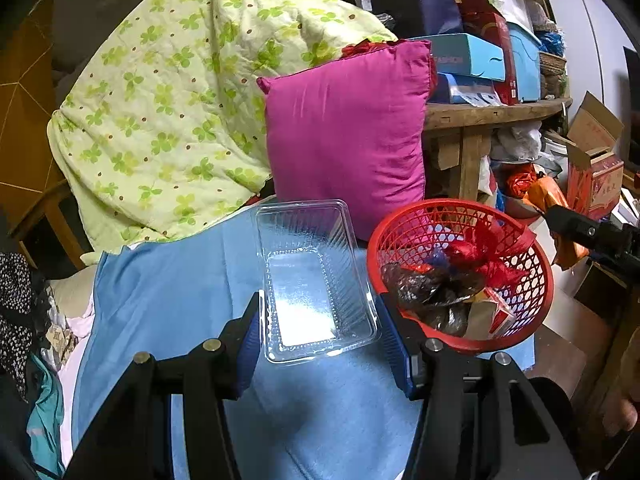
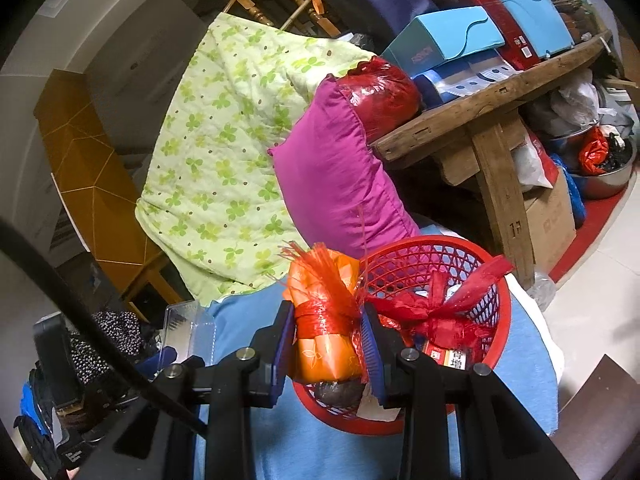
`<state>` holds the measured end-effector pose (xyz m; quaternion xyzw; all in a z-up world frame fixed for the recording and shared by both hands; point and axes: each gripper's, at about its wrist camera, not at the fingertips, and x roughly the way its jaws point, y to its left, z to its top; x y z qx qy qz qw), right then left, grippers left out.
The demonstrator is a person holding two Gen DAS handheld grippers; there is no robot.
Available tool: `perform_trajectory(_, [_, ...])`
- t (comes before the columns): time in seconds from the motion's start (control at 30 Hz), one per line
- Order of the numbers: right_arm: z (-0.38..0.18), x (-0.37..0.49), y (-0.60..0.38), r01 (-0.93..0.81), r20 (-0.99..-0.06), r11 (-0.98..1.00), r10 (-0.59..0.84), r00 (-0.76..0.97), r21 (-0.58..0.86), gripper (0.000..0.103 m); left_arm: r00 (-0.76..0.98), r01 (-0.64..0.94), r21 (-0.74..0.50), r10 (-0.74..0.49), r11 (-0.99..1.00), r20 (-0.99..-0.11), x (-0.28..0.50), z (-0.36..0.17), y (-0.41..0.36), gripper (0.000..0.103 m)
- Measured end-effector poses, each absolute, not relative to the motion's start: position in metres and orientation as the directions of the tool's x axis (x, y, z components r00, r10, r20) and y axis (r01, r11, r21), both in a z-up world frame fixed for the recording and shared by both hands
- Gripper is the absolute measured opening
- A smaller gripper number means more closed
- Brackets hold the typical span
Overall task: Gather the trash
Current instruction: 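Carry the clear tray with the left tool while the right tool carries the orange bag over the basket, then lower the clear tray with the left tool while the right tool lowers the orange bag into the basket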
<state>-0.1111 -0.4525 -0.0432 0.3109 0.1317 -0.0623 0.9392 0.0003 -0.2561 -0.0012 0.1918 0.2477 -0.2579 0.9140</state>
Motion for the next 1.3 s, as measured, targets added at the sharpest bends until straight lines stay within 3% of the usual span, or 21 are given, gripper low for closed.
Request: perform_trajectory(1.3, [-0.057, -0.117, -0.477, 0.271, -0.327, 0.767, -0.084, 0.941, 0.581, 0.035, 0.653, 0.658, 0.173, -0.442, 0.732, -0.615, 0.011, -0.020, -0.306, 0.057])
